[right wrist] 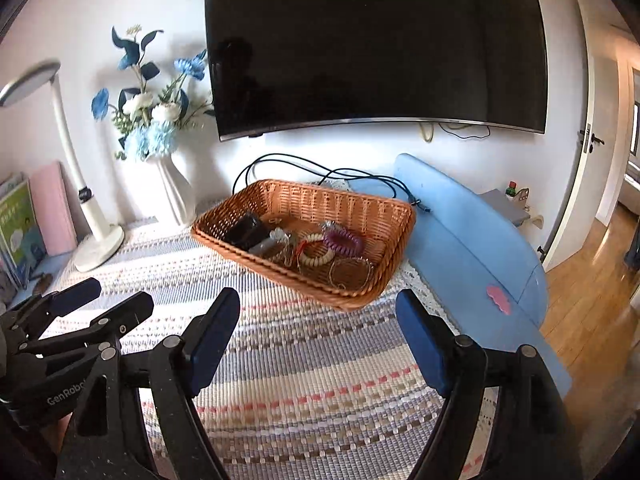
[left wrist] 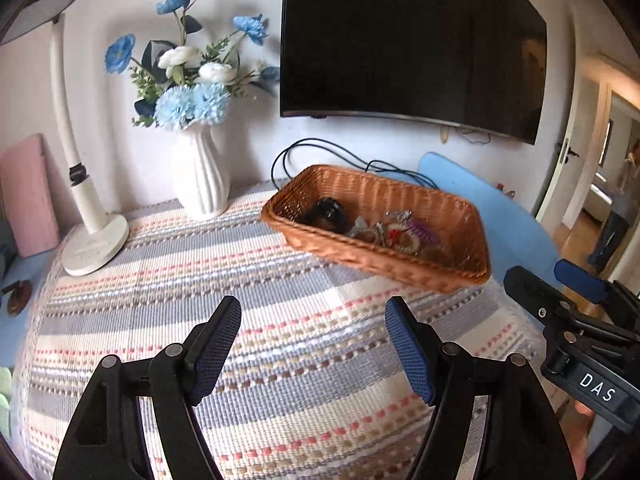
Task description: Organize jewelry
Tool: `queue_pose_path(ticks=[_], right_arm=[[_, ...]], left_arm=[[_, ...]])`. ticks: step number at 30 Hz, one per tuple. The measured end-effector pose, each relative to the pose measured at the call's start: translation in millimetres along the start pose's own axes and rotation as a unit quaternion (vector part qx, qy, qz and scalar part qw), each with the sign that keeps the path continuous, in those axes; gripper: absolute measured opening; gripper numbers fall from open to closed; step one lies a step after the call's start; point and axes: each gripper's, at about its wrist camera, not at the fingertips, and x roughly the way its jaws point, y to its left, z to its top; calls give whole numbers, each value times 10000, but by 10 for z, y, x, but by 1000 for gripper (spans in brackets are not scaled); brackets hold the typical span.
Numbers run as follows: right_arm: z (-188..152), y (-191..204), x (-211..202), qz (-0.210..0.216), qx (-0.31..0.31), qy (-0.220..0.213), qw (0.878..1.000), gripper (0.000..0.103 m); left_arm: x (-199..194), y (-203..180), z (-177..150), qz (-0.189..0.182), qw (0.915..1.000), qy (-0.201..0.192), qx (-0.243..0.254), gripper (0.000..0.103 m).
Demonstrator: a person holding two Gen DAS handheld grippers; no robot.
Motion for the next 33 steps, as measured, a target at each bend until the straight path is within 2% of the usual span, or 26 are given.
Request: queue_pose_path(ticks=[10, 21, 33], right_arm=[[-89, 60, 25, 97, -66, 80, 9999, 82], [-94, 80, 30, 117, -81, 120, 9998, 82], [-105, 95, 22, 155, -68, 161, 9997, 82]], left_arm=[[-25, 133, -94, 302, 9994, -38, -147, 76], [-48, 294, -155, 209, 9986, -8, -489, 76], [-59, 243, -170, 124, 9992, 22, -384, 76]])
